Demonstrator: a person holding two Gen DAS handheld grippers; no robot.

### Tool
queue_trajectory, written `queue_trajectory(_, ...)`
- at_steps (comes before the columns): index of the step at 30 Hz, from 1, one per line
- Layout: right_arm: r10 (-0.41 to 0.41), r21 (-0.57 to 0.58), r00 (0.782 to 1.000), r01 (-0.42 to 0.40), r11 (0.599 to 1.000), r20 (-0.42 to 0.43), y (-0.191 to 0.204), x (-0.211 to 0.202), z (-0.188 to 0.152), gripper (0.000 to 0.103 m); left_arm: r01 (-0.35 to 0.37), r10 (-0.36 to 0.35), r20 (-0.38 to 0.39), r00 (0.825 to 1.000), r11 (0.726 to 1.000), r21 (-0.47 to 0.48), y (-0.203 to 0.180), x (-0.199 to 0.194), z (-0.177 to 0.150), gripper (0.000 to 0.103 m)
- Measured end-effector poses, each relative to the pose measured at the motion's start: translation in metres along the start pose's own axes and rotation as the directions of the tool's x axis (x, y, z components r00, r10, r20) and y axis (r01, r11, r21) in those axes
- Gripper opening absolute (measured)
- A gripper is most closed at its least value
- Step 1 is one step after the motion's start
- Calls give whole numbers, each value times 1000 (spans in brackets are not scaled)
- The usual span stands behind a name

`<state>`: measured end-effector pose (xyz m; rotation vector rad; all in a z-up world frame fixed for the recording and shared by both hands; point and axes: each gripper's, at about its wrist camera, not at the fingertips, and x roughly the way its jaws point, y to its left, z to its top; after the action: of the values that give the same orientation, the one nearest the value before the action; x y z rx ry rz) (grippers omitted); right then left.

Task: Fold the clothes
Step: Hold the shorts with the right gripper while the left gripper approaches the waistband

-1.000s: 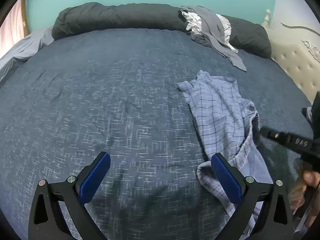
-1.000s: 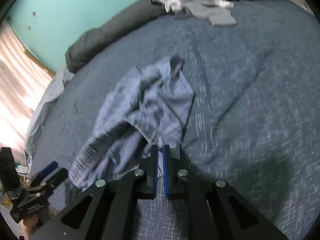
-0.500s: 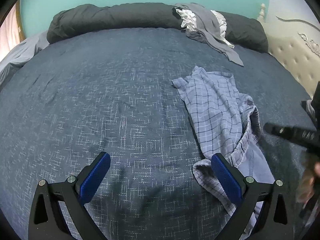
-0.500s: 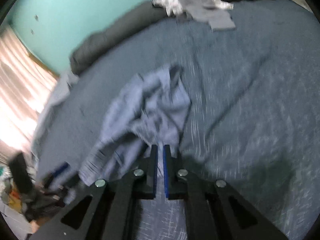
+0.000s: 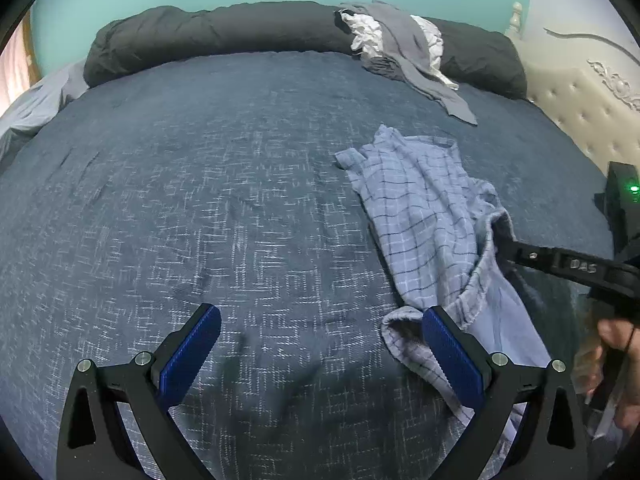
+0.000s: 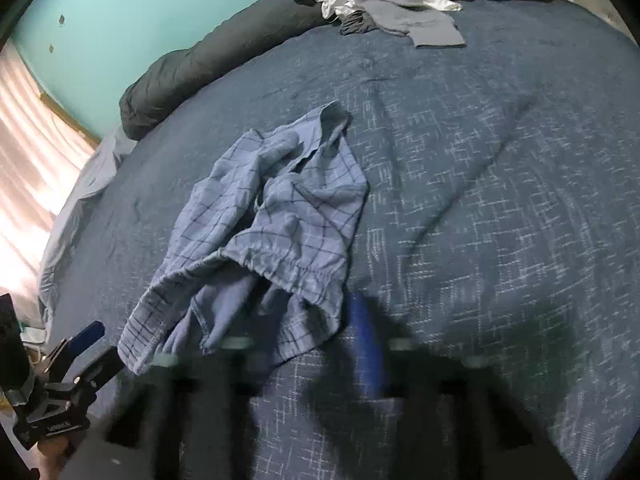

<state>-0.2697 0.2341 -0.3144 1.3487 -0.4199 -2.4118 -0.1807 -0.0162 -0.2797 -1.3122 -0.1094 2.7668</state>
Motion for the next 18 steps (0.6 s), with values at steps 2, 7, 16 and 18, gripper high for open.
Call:
queue_trajectory(2,-2,-23,1000,2,1000,-4,2,3,-2,7,18,-18,3,1000,1000,7,-2,-1,0,103)
queue_trajectory(7,26,-45,999,-24,999,40,8,-5,0,4,45,-46,8,999,998,36,-9,-1,-1,103)
queue_trajectory(16,72,8,994,-73,997,85,-1,-18,6,4,113,-112,-14,994,990,83,-21,2,-4,93)
queue_trajectory(18,81,12,993,-82,997,85,-1,-18,6,4,122,-120,-27,992,990,75,-20,5,-5,82)
